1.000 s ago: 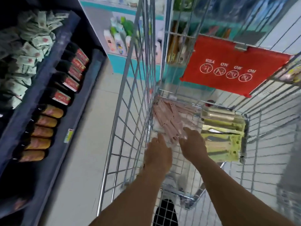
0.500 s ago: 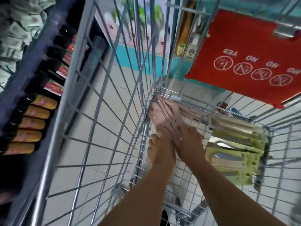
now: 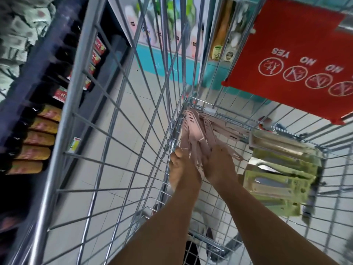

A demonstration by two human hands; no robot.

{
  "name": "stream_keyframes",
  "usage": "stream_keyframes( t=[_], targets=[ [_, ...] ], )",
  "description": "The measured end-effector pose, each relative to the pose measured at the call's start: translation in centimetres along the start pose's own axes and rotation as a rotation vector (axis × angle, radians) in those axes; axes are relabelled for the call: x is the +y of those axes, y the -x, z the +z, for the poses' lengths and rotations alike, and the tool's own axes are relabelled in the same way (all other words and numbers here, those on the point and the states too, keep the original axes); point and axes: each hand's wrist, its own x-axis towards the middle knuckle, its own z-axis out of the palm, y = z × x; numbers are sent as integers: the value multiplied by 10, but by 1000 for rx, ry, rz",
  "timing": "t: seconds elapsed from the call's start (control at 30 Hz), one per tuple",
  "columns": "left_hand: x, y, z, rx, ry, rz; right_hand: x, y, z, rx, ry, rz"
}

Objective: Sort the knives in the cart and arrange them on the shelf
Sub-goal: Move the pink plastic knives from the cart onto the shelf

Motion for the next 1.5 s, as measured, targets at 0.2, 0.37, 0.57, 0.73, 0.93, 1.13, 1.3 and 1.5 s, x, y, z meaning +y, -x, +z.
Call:
stream_keyframes(
  t=[0.2,0.37,0.57,0.73,0.93,1.13,1.3,1.5],
  targets=[
    [3,-7,0,18,-35,15,10,7,-6,14,67,-136],
    [-3,-8,-6,-26,-59,-64,25,10,-4,-5,84,38],
    [-13,5,-6,-38,-99,-37,29,24,-1,-30,176,20],
    [-20,25,-14,-17,-95,4,18,47,-12,-27,4,90],
    [-23,70,-45,-4,22,128,2,93,-21,88,-16,99],
    [-35,143,-104,31,116,288,-23,178,-50,262,-166,-41],
    [-57,212,-159,67,126,398,-51,255,-75,363,-268,-18],
    [-75,271,-219,215,240,452,-90,324,-117,451,-373,-54]
  ],
)
